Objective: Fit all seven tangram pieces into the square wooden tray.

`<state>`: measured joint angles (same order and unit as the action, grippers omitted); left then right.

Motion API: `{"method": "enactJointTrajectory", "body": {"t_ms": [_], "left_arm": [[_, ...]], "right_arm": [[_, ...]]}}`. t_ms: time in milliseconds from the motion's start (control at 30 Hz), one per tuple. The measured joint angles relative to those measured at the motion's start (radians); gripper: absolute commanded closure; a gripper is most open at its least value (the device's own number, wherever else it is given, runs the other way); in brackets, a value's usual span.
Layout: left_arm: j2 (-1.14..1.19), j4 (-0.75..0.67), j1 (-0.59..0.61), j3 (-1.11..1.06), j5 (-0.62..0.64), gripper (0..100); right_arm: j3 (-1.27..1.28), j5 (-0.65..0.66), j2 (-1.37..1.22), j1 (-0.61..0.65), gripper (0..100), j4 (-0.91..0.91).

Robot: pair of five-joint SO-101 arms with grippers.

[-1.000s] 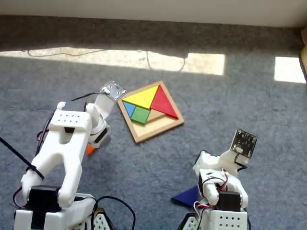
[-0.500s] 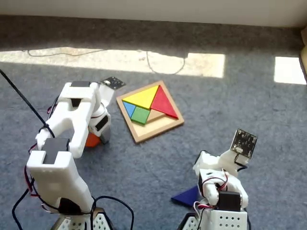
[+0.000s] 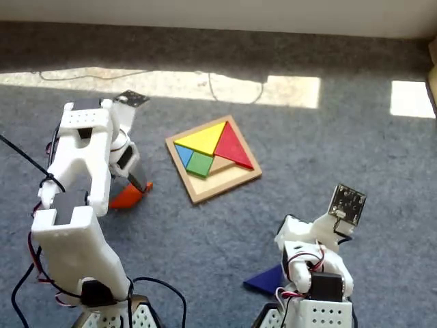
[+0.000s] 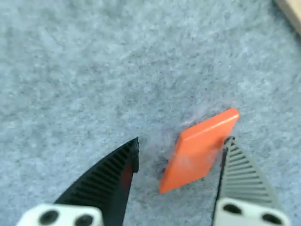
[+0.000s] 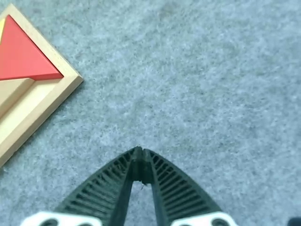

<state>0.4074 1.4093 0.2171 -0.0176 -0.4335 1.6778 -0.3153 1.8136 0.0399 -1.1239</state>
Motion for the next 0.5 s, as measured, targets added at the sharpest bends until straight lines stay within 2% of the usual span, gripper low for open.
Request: {"method": "enactJointTrajectory", "body": {"t_ms": [267, 500], "left_arm": [[0.002, 0.008, -0.003, -0.064, -0.009, 72], [0.002, -0.075, 0.008, -0.161, -0.015, 91]], "right_arm": [[0.000, 0.000, 0.000, 0.000, 98.8, 0.000], [0.000, 0.000, 0.000, 0.000, 98.8, 0.000]]}}
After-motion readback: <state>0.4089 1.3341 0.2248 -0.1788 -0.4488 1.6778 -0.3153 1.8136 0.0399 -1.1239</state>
